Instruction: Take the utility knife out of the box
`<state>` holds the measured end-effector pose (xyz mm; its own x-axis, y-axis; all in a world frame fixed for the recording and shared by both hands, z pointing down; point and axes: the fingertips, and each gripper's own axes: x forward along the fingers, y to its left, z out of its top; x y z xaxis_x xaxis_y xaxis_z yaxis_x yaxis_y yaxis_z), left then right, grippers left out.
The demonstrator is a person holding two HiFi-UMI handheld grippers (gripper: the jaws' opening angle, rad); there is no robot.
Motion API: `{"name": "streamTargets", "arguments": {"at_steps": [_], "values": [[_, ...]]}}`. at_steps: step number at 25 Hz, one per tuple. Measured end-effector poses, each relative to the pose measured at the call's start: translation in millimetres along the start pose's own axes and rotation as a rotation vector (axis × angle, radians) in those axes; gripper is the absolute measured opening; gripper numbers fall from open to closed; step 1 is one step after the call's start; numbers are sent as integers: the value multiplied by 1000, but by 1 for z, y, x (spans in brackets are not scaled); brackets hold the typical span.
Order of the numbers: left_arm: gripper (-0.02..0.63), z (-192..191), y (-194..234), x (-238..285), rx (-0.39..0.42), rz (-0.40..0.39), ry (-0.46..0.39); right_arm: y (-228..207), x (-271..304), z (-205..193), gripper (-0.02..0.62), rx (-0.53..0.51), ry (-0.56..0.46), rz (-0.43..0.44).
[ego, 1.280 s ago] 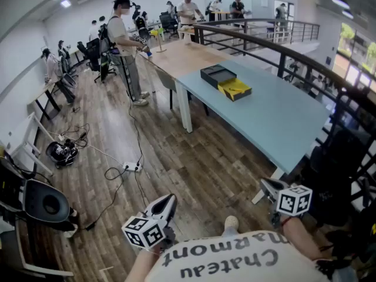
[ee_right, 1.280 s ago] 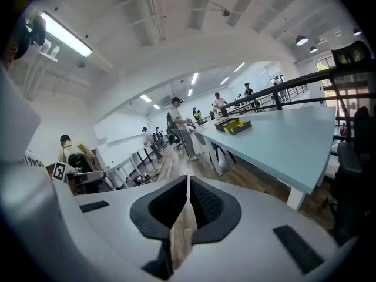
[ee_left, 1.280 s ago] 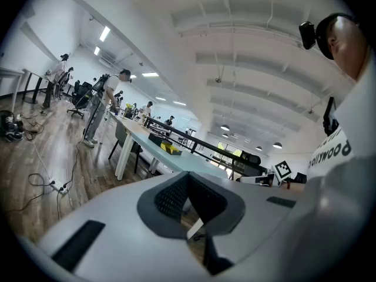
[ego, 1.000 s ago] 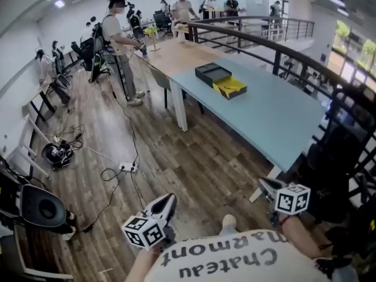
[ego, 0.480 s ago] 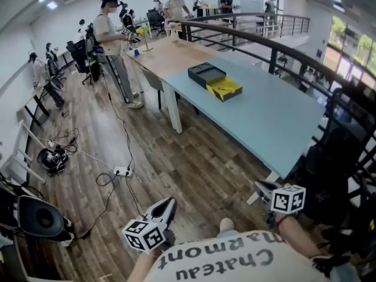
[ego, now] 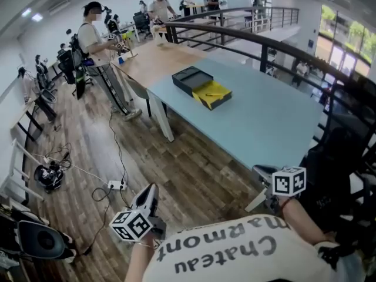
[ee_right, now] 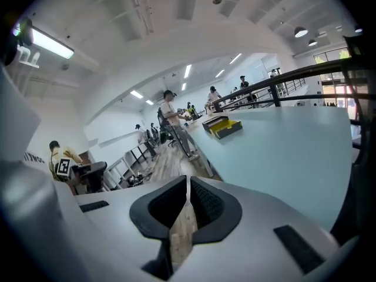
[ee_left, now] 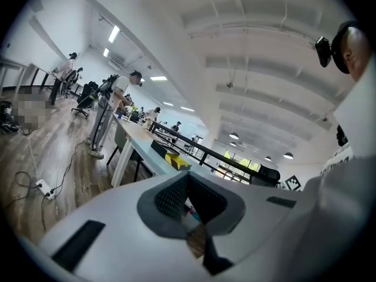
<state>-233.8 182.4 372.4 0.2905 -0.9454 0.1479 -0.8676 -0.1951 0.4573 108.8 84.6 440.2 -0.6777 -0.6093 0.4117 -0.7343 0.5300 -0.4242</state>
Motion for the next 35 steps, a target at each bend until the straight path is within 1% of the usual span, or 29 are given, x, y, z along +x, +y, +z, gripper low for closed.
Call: {"name": "streamTargets", "arguments": {"at_steps": [3, 7, 10, 12, 14, 17, 20, 23, 26, 28, 30, 35], "values": [[2, 7, -3, 33, -21, -14, -13, -21, 9, 19, 44, 3, 11, -1], [2, -4, -5, 66, -42, -27, 4, -40, 23, 28, 44, -1, 33, 6], [2, -15, -7, 85, -52, -18, 44, -55, 35, 22, 44, 29, 51, 17], [2, -17, -7, 95, -45, -3, 79, -63, 42, 18, 44, 50, 62, 25], [2, -21, -7, 107, -38, -4, 107, -71, 46, 15, 44, 73, 61, 22], [2, -27, -11, 131, -17, -20, 151, -92, 45, 4, 44, 133, 52, -6], [2, -22, -18, 154, 7, -30, 165, -111, 45, -7, 44, 182, 54, -38], [2, -19, -17, 180, 2, -45, 177, -123, 45, -7, 44, 219, 48, -61], [2, -22, -21, 212, -7, -92, 208, -144, 38, -4, 44, 248, 39, -123], [2, -19, -20, 232, -1, -127, 220, -157, 39, 1, 44, 268, 29, -172], [2, -12, -14, 251, 5, -151, 228, -163, 47, 11, 44, 296, 10, -195], [2, 20, 9, 297, 6, -181, 242, -156, 93, 50, 44, 300, -16, -188]]}}
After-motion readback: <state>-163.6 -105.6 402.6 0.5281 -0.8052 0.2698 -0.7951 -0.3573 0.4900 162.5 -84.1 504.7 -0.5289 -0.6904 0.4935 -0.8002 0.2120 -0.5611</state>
